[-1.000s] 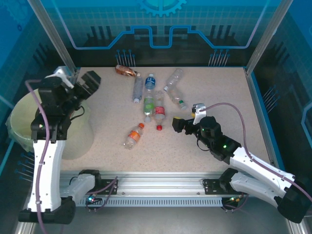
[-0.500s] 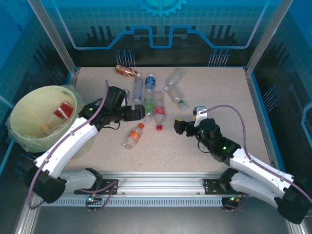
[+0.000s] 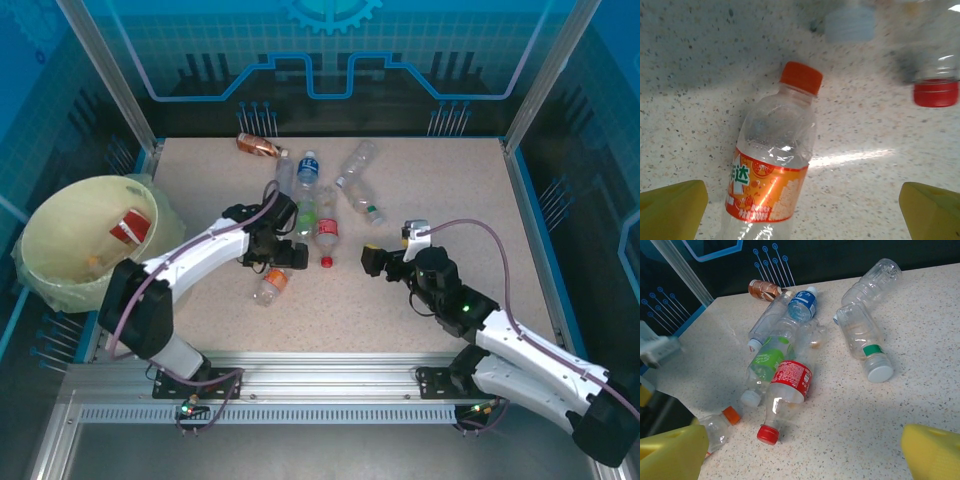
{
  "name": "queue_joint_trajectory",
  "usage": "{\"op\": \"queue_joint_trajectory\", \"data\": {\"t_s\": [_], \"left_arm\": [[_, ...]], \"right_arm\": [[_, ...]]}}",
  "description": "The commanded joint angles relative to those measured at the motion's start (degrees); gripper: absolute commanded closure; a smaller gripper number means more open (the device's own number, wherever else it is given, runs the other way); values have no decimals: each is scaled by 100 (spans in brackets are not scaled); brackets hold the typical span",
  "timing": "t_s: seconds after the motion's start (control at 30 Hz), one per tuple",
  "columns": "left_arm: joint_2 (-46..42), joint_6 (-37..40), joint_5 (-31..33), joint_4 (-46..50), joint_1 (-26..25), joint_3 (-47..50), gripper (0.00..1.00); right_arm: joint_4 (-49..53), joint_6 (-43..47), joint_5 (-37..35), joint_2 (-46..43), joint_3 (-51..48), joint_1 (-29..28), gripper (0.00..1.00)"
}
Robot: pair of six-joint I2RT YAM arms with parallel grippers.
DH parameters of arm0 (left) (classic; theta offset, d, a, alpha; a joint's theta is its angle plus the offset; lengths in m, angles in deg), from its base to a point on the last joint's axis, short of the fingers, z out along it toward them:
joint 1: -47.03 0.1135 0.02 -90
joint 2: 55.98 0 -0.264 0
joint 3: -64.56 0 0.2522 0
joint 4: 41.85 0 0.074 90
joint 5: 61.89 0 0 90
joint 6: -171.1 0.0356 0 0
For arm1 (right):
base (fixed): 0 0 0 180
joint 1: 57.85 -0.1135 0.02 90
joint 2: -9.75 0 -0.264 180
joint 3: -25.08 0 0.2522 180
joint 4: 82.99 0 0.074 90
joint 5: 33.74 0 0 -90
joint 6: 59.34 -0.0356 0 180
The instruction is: Put the plastic bottles in the bin
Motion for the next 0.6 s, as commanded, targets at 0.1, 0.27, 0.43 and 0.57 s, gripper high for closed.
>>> {"op": "queue_joint_trajectory", "data": {"t_s": [0.1, 0.27, 0.43, 0.57], "left_arm": [[530, 93, 159, -61, -178, 74, 1], [796, 1, 19, 118, -366, 33, 1], [804, 98, -335, 8, -639, 115, 1], [990, 75, 34, 77, -803, 90, 1]], "right_arm": [[129, -80, -166, -194, -157, 86, 0], [200, -69, -199, -270, -179, 95, 0], [193, -48, -210, -265, -188, 90, 0], [167, -47, -192, -232, -188, 91, 0]]}}
